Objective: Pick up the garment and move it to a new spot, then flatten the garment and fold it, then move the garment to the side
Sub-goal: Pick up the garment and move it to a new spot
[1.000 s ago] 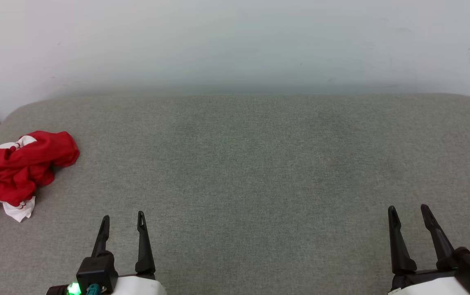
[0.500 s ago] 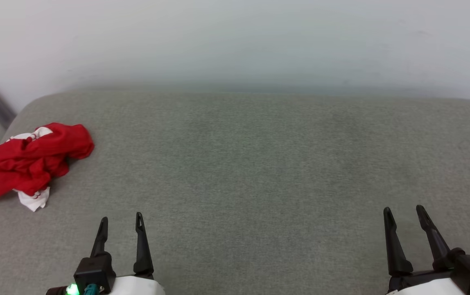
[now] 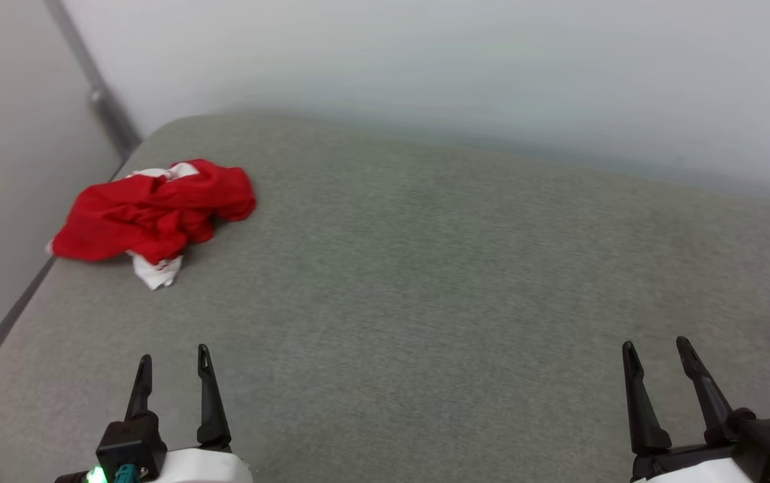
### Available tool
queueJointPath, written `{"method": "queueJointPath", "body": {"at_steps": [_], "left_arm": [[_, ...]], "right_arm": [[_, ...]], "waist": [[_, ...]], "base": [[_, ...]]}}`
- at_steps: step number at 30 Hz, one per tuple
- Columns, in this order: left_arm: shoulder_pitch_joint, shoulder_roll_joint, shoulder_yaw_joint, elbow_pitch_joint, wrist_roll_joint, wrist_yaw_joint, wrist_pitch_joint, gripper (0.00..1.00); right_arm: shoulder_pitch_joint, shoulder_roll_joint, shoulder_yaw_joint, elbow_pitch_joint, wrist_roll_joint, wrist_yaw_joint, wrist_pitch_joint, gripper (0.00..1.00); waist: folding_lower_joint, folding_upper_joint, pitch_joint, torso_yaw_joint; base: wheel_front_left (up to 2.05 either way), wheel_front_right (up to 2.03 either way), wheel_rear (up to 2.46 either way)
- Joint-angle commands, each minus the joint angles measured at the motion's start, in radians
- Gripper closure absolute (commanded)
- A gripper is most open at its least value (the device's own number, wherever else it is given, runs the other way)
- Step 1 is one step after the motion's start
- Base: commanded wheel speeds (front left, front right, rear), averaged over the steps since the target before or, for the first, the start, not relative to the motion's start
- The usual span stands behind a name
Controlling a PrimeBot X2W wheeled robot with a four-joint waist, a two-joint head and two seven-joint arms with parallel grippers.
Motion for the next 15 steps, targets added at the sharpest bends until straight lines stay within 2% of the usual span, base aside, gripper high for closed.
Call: {"method": "queueJointPath", "body": {"at_steps": [1, 9, 15], "left_arm": [[-0.001, 0.0, 0.003, -0.002, 0.0, 0.002, -0.003, 0.0], [0.022, -0.001, 0.02, -0.009, -0.003, 0.01, -0.003, 0.0], [0.029, 0.0, 0.049, -0.004, 0.002, 0.005, -0.003, 0.0]], "right_arm": [[0.006, 0.0, -0.001, -0.003, -0.007, 0.0, -0.002, 0.0], [0.013, 0.0, 0.009, -0.003, -0.014, 0.0, -0.002, 0.0], [0.011, 0.0, 0.016, 0.002, -0.017, 0.0, -0.002, 0.0]], "waist": [[0.0, 0.0, 0.001, 0.048], [0.0, 0.0, -0.006, 0.174], [0.0, 0.0, -0.012, 0.226]], "base": [[0.0, 0.0, 0.0], [0.0, 0.0, 0.0], [0.0, 0.0, 0.0]]}}
